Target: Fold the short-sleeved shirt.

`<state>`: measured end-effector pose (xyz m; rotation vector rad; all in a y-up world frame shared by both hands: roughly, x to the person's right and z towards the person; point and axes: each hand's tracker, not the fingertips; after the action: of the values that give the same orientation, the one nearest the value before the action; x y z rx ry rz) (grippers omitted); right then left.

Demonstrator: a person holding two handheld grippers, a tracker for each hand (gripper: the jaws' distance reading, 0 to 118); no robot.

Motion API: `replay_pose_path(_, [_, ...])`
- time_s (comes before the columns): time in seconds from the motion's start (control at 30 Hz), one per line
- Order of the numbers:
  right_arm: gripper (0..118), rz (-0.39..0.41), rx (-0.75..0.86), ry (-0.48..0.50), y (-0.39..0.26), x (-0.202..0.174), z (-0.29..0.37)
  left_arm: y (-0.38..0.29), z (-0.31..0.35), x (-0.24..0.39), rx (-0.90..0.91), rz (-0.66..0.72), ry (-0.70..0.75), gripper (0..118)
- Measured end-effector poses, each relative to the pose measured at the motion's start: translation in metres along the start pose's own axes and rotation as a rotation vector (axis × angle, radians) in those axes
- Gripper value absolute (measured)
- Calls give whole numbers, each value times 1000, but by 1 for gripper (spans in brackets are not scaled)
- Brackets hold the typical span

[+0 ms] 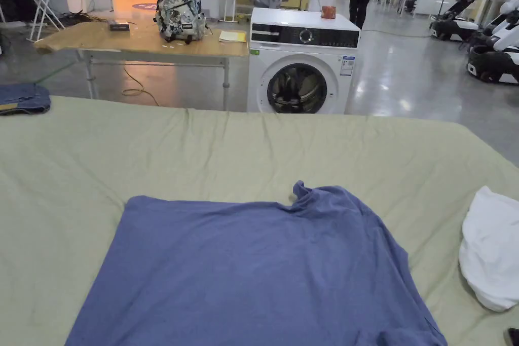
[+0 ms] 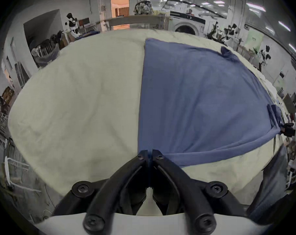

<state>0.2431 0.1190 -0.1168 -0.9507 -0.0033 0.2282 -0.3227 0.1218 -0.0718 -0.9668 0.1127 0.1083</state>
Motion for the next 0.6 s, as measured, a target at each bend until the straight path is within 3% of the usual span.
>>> replay_pose_path(0.1, [0,-9,-12,10,9,3,2,7,-4,-1,-24,-18,3,0])
replay_pose_path(0.17, [8,-21,-32,23,13,6,2,8,0,1,-22,-28,1,2])
replay_pose_path(0.2, [21,-27,-34,30,13,9,3,10,3,-1,-26,-27,-11,6])
replay_pose_path(0.23, [40,-36,-33,26,15,9,8,13,7,-2,-24,-16,-18,17])
replay_pose_path(0.27, [63,-43,-30,12,19,9,15,13,12,-3,-12,17,-32,39])
replay_pose_path(0.3, [68,-51,-9,16,24,10,25,16,17,-4,2,48,-55,52])
replay_pose_path(0.37, [68,-78,66,22,36,10,42,25,26,-6,48,98,-102,62])
replay_pose_path(0.6, [64,-161,412,28,93,-19,71,74,50,33,291,59,-94,62])
